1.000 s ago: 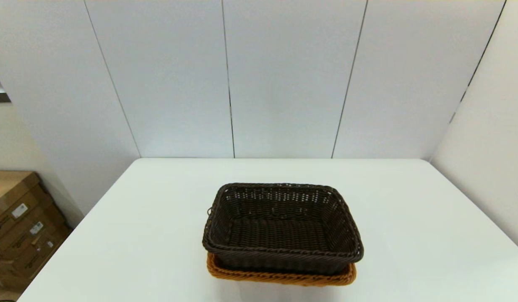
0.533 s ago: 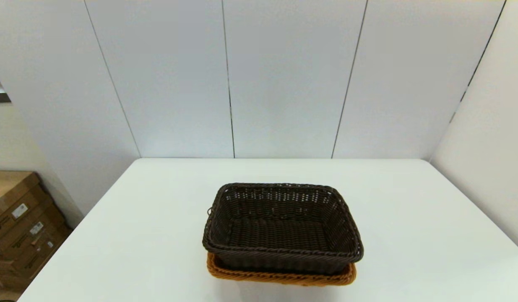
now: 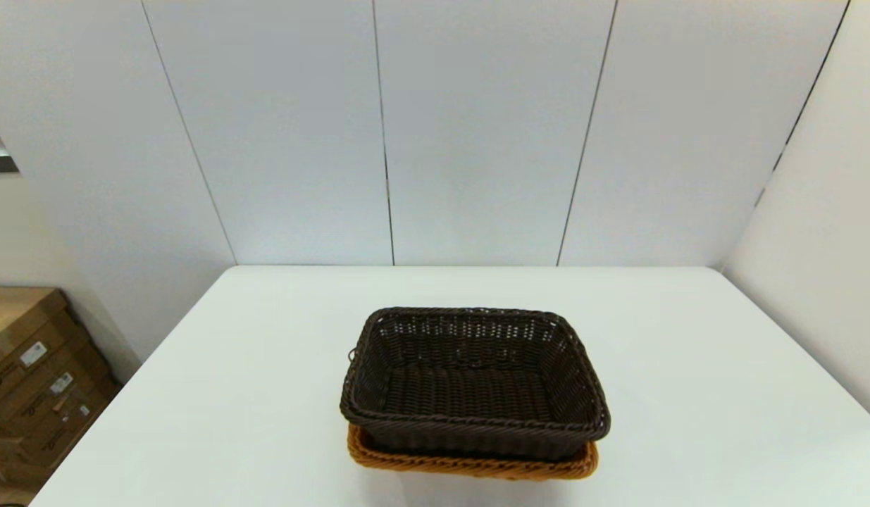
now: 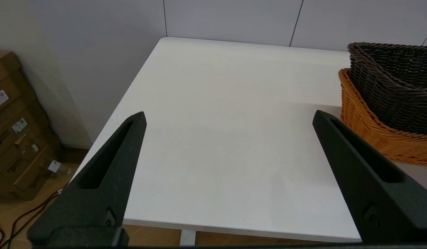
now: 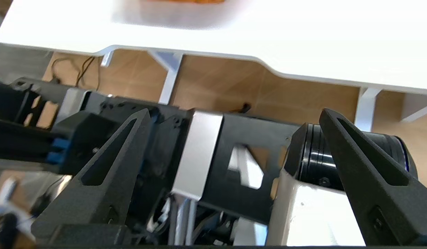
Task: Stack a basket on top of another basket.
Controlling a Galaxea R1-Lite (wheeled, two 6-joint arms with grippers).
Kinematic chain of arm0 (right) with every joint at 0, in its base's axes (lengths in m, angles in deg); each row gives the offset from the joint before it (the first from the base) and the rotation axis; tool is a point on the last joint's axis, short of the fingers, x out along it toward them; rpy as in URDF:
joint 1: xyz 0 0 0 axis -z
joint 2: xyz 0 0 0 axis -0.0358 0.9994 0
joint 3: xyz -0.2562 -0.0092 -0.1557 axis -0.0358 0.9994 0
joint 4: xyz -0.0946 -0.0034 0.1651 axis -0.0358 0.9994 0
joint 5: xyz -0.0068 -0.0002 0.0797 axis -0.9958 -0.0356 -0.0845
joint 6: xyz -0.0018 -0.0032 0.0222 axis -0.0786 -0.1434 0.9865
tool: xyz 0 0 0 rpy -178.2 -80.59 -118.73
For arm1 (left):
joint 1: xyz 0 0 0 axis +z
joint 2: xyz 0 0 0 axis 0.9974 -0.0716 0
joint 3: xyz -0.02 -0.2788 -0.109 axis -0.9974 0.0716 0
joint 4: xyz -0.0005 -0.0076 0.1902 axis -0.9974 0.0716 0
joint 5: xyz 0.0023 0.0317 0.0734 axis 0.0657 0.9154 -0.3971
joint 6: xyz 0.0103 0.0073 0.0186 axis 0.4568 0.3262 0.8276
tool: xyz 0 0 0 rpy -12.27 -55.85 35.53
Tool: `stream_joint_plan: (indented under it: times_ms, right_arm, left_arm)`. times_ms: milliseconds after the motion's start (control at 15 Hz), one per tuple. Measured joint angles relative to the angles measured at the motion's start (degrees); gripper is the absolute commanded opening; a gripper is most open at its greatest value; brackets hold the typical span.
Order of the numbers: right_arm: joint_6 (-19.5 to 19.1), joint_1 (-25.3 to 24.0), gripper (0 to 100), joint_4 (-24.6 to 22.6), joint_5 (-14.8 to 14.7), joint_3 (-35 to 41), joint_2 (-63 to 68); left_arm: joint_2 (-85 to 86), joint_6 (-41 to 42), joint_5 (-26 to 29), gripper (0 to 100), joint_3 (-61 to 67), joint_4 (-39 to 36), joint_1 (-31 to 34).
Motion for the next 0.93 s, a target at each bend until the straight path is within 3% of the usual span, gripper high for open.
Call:
stream_joint_plan:
  times_ms: [267,467,600,933]
  right_arm:
    - [-2.3,0.6,100,-3.6,-0.6,4.9,-6.6]
    - [-4.1,0.8,100,-12.0,-4.0,12.2,-11.0]
    - [-4.3,0.8,100,-20.9,-7.8,18.8,-12.0]
    - [-7.7,0.8,100,-51.5,-17.9,36.7,-12.6]
  left_arm:
    - [0.0,0.0,0.0,100,0.0,0.0,0.0]
    - [0.0,0.0,0.0,100,0.0,0.0,0.0]
    - [0.0,0.0,0.0,100,0.0,0.0,0.0]
    - [0.0,0.0,0.0,100,0.0,0.0,0.0]
